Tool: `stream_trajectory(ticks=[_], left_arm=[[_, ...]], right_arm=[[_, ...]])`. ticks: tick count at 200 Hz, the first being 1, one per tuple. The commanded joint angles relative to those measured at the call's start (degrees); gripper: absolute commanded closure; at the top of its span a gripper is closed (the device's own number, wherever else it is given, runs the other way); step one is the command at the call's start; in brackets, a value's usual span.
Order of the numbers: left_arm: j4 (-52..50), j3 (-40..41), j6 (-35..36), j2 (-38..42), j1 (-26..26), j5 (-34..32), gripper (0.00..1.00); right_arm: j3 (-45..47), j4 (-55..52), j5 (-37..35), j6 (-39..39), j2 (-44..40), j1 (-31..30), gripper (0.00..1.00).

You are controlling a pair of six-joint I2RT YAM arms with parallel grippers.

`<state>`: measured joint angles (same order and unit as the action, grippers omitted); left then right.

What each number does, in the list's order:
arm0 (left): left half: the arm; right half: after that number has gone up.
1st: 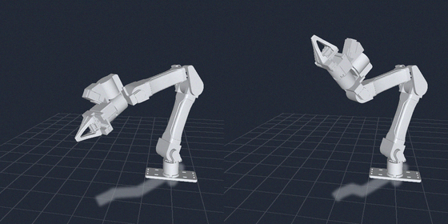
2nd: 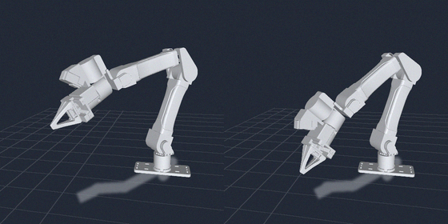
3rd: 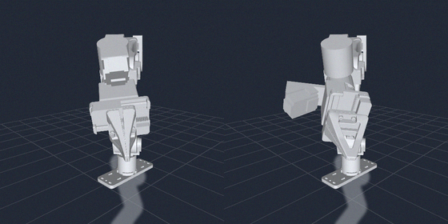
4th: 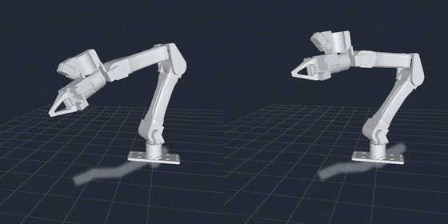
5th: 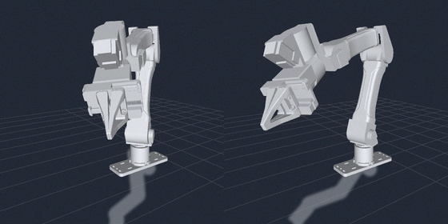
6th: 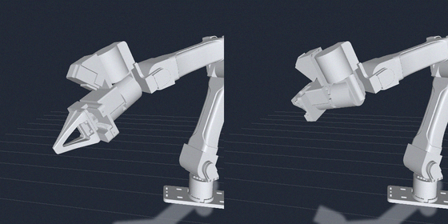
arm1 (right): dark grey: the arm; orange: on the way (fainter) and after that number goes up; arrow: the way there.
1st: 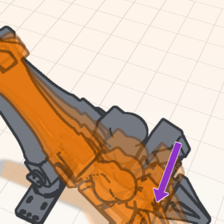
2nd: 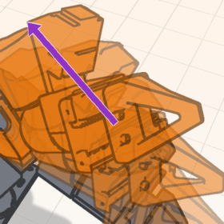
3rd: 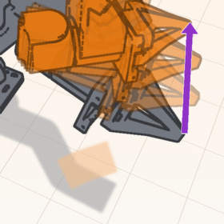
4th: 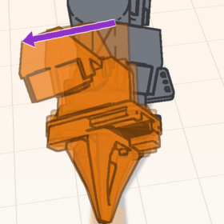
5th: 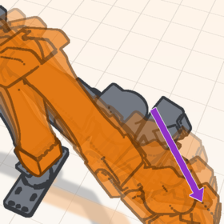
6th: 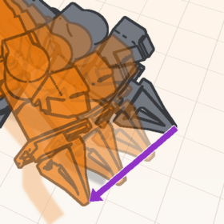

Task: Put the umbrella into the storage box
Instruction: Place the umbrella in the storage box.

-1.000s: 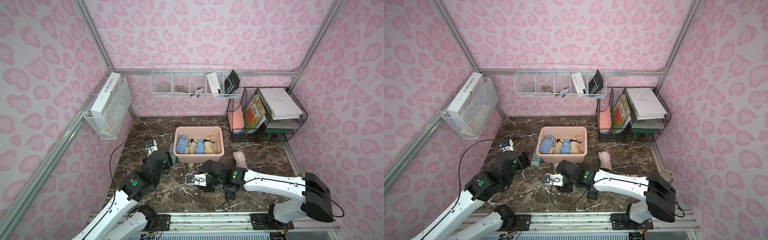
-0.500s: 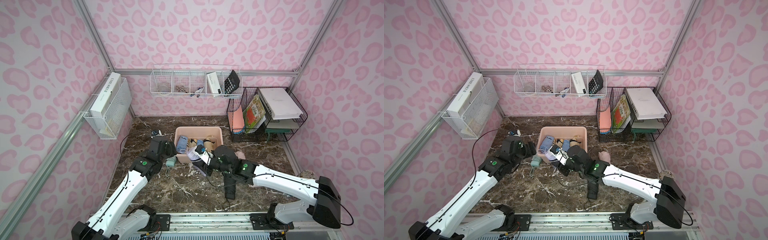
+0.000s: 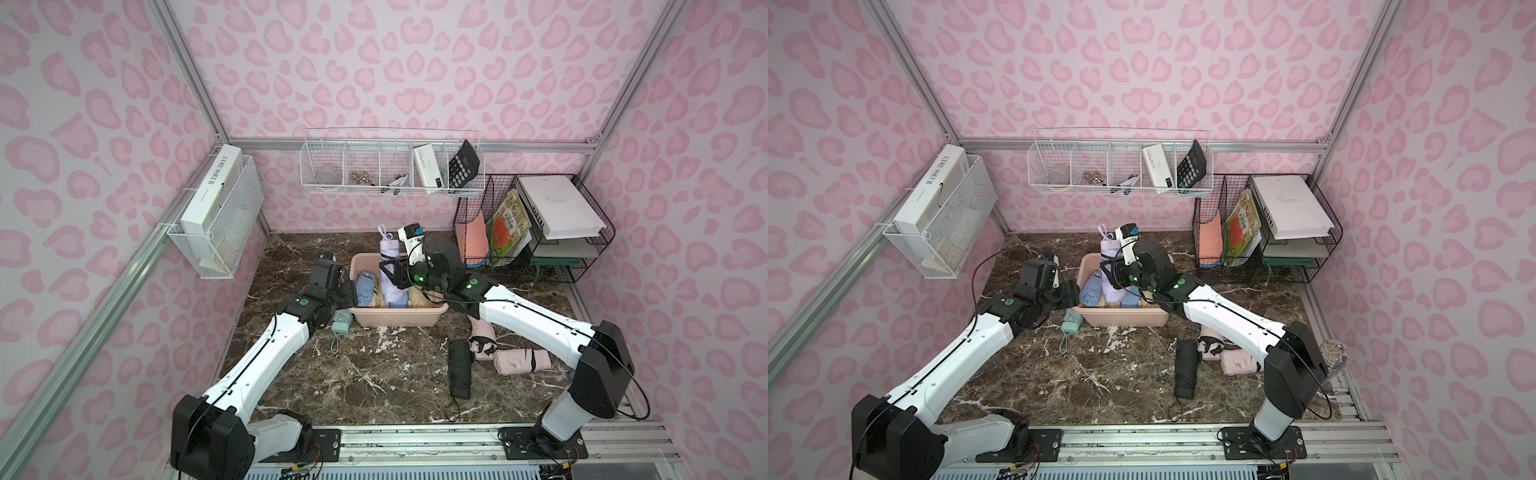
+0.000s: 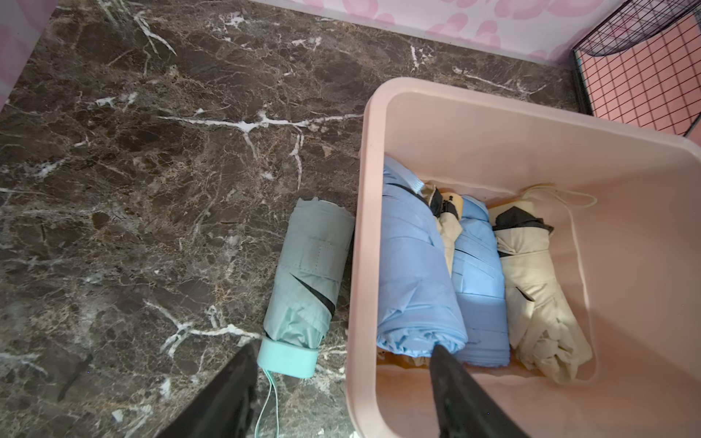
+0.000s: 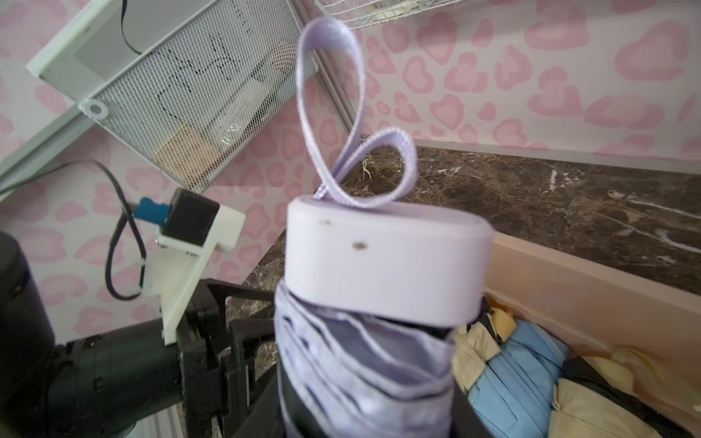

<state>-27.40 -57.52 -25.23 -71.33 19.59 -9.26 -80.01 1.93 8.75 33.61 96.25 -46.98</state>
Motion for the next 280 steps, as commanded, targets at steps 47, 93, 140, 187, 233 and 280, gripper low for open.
stream_trajectory(ticks=[47,93,140,187,233,280], left_arm=[[2.38,0.9,0.65,-2.04,-0.79,4.54,0.36],[2.31,1.26,0.21,-3.27,-0.96,6.52,0.45],[2.36,1.27,-1.3,-4.84,-0.88,9.1,0.53],[1.47,0.17,-0.79,-6.07,-0.88,11.25,0.58],[1.4,0.14,-0.44,-6.19,-0.93,12.51,0.59],[0.88,-0.14,-0.34,-5.23,-0.9,12.01,0.56]], right_arm=[[-7.68,-0.76,4.51,12.71,11.1,2.11,1.0],[-11.88,-7.14,1.73,14.28,16.87,2.16,1.0],[-13.21,-8.98,0.27,15.39,20.95,2.08,1.0],[-16.39,-11.56,-0.1,15.61,25.26,2.07,0.98],[-18.08,-12.61,-2.2,14.31,26.16,1.21,0.55],[-16.64,-11.7,-4.92,11.43,22.14,0.84,0.35]])
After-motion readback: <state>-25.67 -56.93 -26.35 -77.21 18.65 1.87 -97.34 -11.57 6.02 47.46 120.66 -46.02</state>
